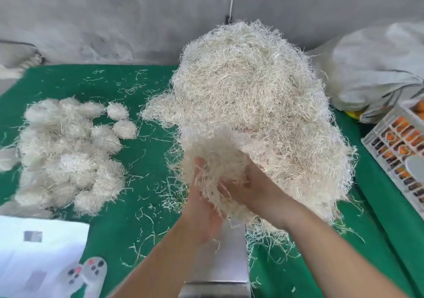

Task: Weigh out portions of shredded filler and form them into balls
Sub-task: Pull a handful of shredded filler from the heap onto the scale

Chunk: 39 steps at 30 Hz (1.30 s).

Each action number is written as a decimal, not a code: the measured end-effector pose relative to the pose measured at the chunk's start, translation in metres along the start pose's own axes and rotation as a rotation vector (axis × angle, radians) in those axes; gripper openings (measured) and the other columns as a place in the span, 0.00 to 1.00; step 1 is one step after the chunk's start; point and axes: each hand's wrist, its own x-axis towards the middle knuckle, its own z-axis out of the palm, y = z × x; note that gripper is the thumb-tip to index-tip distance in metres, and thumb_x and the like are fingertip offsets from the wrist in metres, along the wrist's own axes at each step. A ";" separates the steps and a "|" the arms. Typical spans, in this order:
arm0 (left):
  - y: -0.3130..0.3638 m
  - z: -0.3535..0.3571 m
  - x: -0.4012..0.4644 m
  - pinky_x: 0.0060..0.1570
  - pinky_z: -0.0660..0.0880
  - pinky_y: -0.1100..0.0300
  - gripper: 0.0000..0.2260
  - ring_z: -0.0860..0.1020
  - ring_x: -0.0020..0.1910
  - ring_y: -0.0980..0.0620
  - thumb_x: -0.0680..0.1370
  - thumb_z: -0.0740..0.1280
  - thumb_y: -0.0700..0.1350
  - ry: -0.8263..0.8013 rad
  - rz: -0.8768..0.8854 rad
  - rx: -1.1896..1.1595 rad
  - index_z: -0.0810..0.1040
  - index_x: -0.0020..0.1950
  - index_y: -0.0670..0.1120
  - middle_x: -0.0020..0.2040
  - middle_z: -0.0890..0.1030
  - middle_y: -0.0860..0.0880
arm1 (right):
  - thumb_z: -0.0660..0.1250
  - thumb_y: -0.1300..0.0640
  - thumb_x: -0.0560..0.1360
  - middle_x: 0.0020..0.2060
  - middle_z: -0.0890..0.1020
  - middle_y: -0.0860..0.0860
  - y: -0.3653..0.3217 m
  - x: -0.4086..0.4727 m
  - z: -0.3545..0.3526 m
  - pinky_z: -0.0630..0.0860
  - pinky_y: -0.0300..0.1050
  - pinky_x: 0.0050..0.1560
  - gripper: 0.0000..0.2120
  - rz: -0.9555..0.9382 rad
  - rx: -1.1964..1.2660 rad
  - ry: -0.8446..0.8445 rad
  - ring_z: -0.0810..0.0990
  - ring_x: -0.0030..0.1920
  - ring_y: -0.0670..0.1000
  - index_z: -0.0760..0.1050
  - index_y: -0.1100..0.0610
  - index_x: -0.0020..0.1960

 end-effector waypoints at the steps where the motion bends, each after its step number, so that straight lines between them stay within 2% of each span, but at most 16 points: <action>1: -0.012 -0.005 -0.001 0.69 0.75 0.52 0.51 0.77 0.70 0.50 0.62 0.77 0.73 -0.034 0.044 0.214 0.66 0.78 0.53 0.77 0.67 0.34 | 0.72 0.51 0.80 0.51 0.86 0.36 0.016 -0.004 0.012 0.80 0.32 0.42 0.16 -0.008 0.035 0.068 0.85 0.49 0.38 0.74 0.40 0.65; 2: -0.018 -0.007 -0.012 0.66 0.77 0.55 0.39 0.80 0.65 0.57 0.67 0.75 0.72 -0.051 0.022 0.402 0.70 0.73 0.59 0.75 0.71 0.33 | 0.71 0.58 0.80 0.48 0.86 0.37 0.030 -0.009 0.018 0.78 0.31 0.41 0.15 -0.003 0.065 0.154 0.85 0.47 0.37 0.76 0.42 0.62; 4: -0.030 -0.026 -0.020 0.66 0.74 0.51 0.34 0.81 0.61 0.58 0.70 0.70 0.74 0.003 0.023 0.523 0.78 0.66 0.52 0.68 0.79 0.39 | 0.71 0.65 0.78 0.49 0.86 0.38 0.052 -0.021 0.022 0.77 0.29 0.42 0.18 0.013 0.092 0.264 0.84 0.48 0.37 0.79 0.46 0.62; 6: -0.036 -0.054 -0.022 0.67 0.76 0.51 0.32 0.80 0.63 0.54 0.76 0.73 0.61 0.150 0.003 0.422 0.70 0.76 0.49 0.68 0.80 0.49 | 0.71 0.66 0.77 0.50 0.86 0.37 0.072 -0.032 0.023 0.76 0.27 0.42 0.20 0.043 0.108 0.276 0.84 0.49 0.36 0.79 0.45 0.62; 8: -0.040 -0.074 -0.030 0.58 0.76 0.49 0.32 0.76 0.61 0.48 0.77 0.72 0.57 0.199 -0.023 0.199 0.65 0.79 0.57 0.66 0.78 0.51 | 0.72 0.63 0.77 0.50 0.85 0.37 0.090 -0.038 0.029 0.77 0.30 0.43 0.20 0.092 0.020 0.176 0.84 0.49 0.39 0.77 0.43 0.63; 10: -0.051 -0.082 -0.034 0.64 0.73 0.46 0.34 0.76 0.66 0.47 0.72 0.74 0.63 0.091 -0.106 0.172 0.67 0.76 0.64 0.69 0.77 0.52 | 0.72 0.63 0.75 0.51 0.85 0.39 0.103 -0.038 0.045 0.81 0.38 0.48 0.25 0.152 -0.093 0.001 0.84 0.51 0.42 0.73 0.41 0.65; 13: -0.067 -0.066 -0.033 0.56 0.78 0.48 0.12 0.84 0.55 0.50 0.81 0.70 0.50 0.093 -0.108 0.489 0.78 0.59 0.68 0.60 0.84 0.52 | 0.74 0.61 0.75 0.53 0.83 0.42 0.118 -0.029 0.072 0.81 0.38 0.48 0.31 0.127 -0.179 -0.086 0.84 0.51 0.41 0.64 0.41 0.69; 16: -0.079 -0.067 -0.022 0.46 0.83 0.56 0.16 0.85 0.45 0.50 0.83 0.66 0.40 0.212 -0.032 0.674 0.76 0.68 0.56 0.52 0.86 0.51 | 0.76 0.59 0.75 0.56 0.79 0.41 0.132 -0.026 0.077 0.78 0.33 0.51 0.28 0.065 -0.268 0.112 0.81 0.52 0.39 0.67 0.39 0.66; 18: -0.083 -0.077 -0.020 0.41 0.80 0.60 0.23 0.81 0.47 0.52 0.81 0.70 0.47 0.241 -0.035 0.714 0.69 0.75 0.52 0.60 0.83 0.50 | 0.76 0.55 0.76 0.61 0.78 0.42 0.140 -0.031 0.075 0.74 0.35 0.61 0.27 0.076 -0.325 0.167 0.79 0.57 0.39 0.70 0.42 0.70; 20: -0.087 -0.090 -0.019 0.60 0.77 0.45 0.36 0.74 0.65 0.44 0.76 0.72 0.61 0.285 -0.113 0.962 0.59 0.80 0.58 0.74 0.70 0.45 | 0.75 0.52 0.77 0.68 0.76 0.47 0.146 -0.036 0.073 0.69 0.43 0.67 0.32 0.138 -0.428 0.105 0.76 0.67 0.49 0.66 0.50 0.77; 22: -0.086 -0.103 -0.016 0.72 0.62 0.35 0.39 0.62 0.76 0.36 0.74 0.71 0.66 0.343 -0.133 1.019 0.56 0.80 0.61 0.78 0.64 0.46 | 0.74 0.52 0.78 0.76 0.69 0.49 0.147 -0.041 0.068 0.63 0.46 0.72 0.38 0.207 -0.419 0.012 0.68 0.75 0.54 0.58 0.51 0.82; 26: -0.072 -0.126 -0.022 0.73 0.63 0.34 0.38 0.66 0.73 0.41 0.70 0.67 0.64 0.415 -0.038 0.700 0.62 0.78 0.57 0.75 0.68 0.49 | 0.68 0.52 0.80 0.83 0.54 0.45 0.138 -0.055 0.045 0.56 0.53 0.77 0.39 0.240 -0.208 -0.044 0.56 0.81 0.51 0.49 0.40 0.84; 30: -0.067 -0.132 -0.036 0.69 0.70 0.38 0.32 0.71 0.66 0.48 0.66 0.62 0.70 0.481 0.130 0.780 0.71 0.66 0.56 0.65 0.72 0.52 | 0.65 0.54 0.82 0.79 0.67 0.45 0.134 -0.067 0.040 0.63 0.55 0.77 0.29 0.138 -0.217 0.217 0.65 0.77 0.49 0.61 0.41 0.80; 32: -0.069 -0.130 -0.040 0.72 0.67 0.39 0.29 0.68 0.71 0.50 0.72 0.63 0.67 0.463 0.255 0.918 0.70 0.69 0.56 0.69 0.71 0.55 | 0.65 0.53 0.83 0.75 0.72 0.46 0.134 -0.070 0.045 0.67 0.52 0.75 0.24 0.061 -0.288 0.348 0.69 0.74 0.47 0.67 0.47 0.78; 35: -0.071 -0.118 -0.042 0.76 0.57 0.38 0.29 0.54 0.80 0.50 0.78 0.63 0.63 0.324 0.414 1.228 0.63 0.78 0.59 0.81 0.58 0.57 | 0.66 0.54 0.82 0.77 0.70 0.50 0.134 -0.072 0.053 0.60 0.43 0.74 0.23 -0.048 -0.412 0.342 0.67 0.75 0.46 0.69 0.52 0.77; 39: -0.075 -0.098 -0.047 0.77 0.46 0.38 0.28 0.43 0.82 0.52 0.80 0.62 0.64 0.114 0.565 1.476 0.62 0.79 0.63 0.84 0.47 0.59 | 0.68 0.53 0.81 0.80 0.64 0.53 0.133 -0.072 0.067 0.56 0.48 0.79 0.26 -0.092 -0.519 0.231 0.60 0.81 0.51 0.68 0.52 0.78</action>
